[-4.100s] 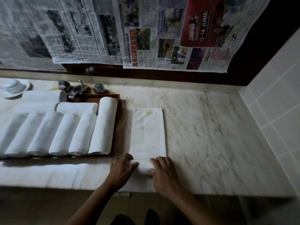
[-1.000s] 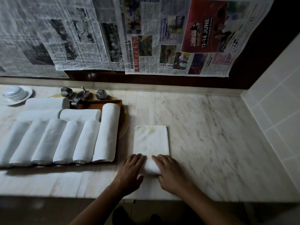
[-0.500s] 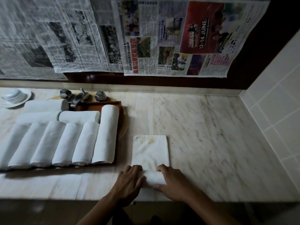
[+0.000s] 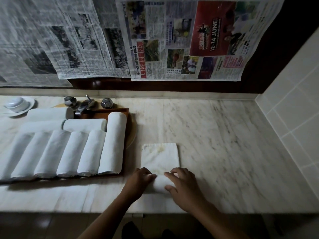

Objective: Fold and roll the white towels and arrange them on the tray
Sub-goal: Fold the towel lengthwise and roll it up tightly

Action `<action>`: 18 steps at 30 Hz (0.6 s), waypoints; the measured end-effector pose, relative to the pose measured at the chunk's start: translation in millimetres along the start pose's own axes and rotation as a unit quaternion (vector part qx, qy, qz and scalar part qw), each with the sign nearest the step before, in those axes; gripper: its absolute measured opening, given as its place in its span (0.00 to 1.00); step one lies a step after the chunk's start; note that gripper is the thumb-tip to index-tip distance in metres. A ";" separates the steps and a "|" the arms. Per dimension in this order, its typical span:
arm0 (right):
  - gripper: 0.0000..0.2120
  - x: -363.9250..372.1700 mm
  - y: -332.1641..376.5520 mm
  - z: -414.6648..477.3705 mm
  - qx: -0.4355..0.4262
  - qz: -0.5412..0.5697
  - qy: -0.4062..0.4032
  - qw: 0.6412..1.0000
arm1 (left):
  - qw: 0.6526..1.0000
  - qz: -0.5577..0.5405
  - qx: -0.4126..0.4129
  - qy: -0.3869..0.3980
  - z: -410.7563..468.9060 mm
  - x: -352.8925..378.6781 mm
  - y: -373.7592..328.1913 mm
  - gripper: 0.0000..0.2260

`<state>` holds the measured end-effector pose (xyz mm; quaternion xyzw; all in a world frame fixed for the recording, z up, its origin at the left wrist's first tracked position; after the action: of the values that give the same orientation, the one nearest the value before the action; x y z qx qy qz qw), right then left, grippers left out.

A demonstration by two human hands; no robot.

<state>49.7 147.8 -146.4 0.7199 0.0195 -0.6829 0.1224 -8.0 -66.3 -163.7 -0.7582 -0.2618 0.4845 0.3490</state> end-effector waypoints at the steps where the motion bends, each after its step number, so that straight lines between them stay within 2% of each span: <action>1: 0.23 3.4 5.3 -4.6 -0.005 -0.008 -0.030 1.000 | 0.999 -0.031 -0.033 -0.013 4.2 -0.1 0.7 0.11; 3: 0.26 11.7 13.4 -11.0 -0.018 -0.029 -0.057 0.998 | 0.994 -0.063 -0.079 -0.042 7.4 -0.7 -2.6 0.11; 5: 0.28 19.9 15.3 -12.6 -0.030 -0.053 -0.060 0.996 | 0.991 -0.082 -0.084 -0.068 10.1 2.2 -4.6 0.12; 9: 0.29 21.8 11.5 -9.4 -0.039 -0.072 -0.046 0.996 | 0.991 -0.017 -0.074 -0.107 8.6 6.6 1.8 0.16; 12: 0.35 18.9 6.3 -5.5 -0.046 -0.077 -0.009 0.996 | 0.991 0.087 0.023 -0.097 4.8 13.0 13.9 0.23; 15: 0.39 16.9 -0.2 -0.3 -0.056 -0.091 0.017 0.994 | 0.987 0.063 0.061 -0.137 -9.3 11.9 -2.0 0.21; 18: 0.41 17.6 -5.3 8.7 -0.060 -0.091 0.033 0.994 | 0.973 0.125 0.165 -0.107 -13.8 11.1 -11.9 0.24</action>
<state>41.3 148.7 -165.0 0.7284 0.1298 -0.6649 0.1027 8.3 -54.6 -156.5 -0.6608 -0.1173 0.6387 0.3763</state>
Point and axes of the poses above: each hand's wrist, its own z-axis towards the middle knuckle, its own x-axis out of the palm, y = z × x, the point moved 1 cm from there along z, towards the middle knuckle, and after that the axes turned 13 degrees about -z, right-handed, at the moved point
